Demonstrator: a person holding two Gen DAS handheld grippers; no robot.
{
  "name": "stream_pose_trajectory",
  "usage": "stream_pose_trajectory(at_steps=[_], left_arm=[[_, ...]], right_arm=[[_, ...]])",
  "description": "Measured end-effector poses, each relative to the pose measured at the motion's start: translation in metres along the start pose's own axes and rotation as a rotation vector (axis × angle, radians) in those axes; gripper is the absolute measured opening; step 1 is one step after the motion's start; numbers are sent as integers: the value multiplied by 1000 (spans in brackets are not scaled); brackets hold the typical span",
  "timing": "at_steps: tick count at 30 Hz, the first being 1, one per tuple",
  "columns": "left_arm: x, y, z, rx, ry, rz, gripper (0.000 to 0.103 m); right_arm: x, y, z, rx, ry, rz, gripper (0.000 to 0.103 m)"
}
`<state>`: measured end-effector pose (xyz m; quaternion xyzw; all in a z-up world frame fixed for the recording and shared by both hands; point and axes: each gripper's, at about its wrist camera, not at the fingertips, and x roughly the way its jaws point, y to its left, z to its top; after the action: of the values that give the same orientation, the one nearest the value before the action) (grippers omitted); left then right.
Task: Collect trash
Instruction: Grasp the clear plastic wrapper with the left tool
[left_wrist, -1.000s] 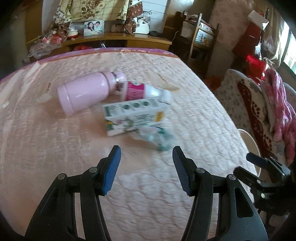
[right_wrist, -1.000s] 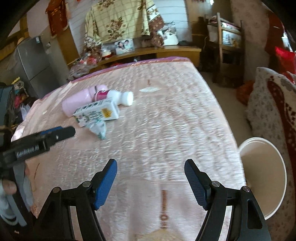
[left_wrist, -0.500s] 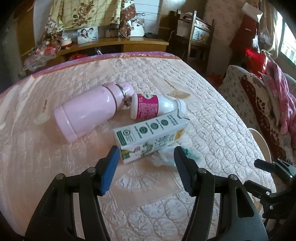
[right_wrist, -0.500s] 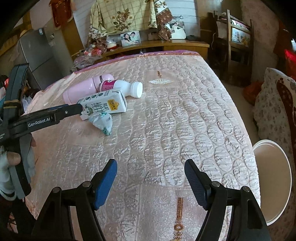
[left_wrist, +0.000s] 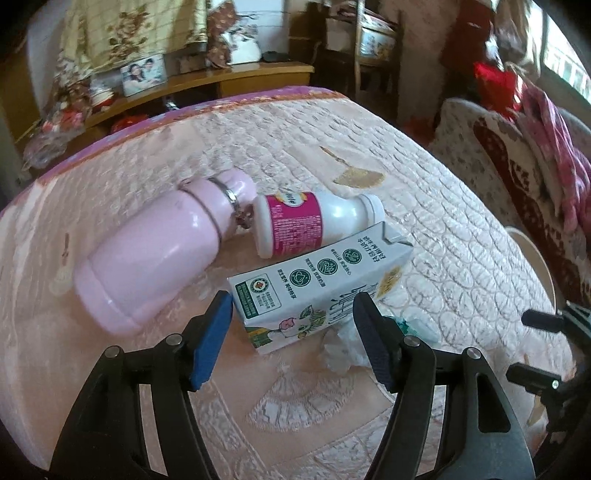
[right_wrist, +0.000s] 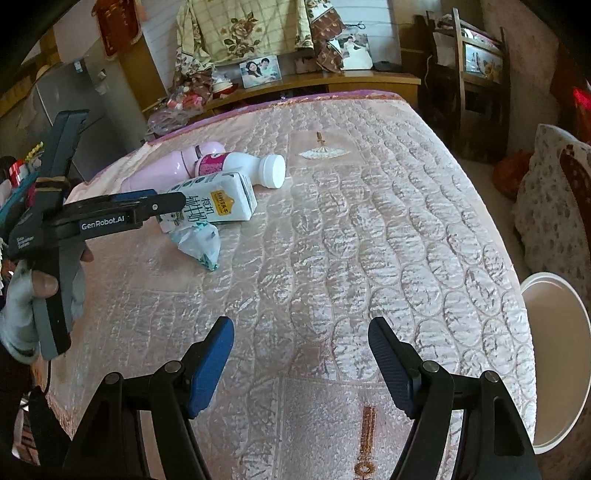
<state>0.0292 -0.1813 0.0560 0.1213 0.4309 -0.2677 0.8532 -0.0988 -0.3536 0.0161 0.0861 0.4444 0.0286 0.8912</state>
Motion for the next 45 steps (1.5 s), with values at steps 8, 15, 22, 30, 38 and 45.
stream_pose_trajectory(at_steps=[8,15,22,30,38,45], left_arm=[[14,-13,0,35,105,-130,67],[10,-50,1,22,131,-330,67],[-1,-59,-15,16,145,-355,67],[6,-72,-29,-1,145,-304,67],[8,-81,-36,-13,121,-304,31],[1,-71,-37,-49,115,-314,36]], right_arm=[[5,-7,0,24,6,13,73],[-1,-17,2,54,-9,-4,73],[-16,-31,3,97,-42,-18,73],[-22,-35,1,122,-53,-9,73],[-18,-30,1,107,-42,3,73],[-18,-32,1,117,-47,5,73]])
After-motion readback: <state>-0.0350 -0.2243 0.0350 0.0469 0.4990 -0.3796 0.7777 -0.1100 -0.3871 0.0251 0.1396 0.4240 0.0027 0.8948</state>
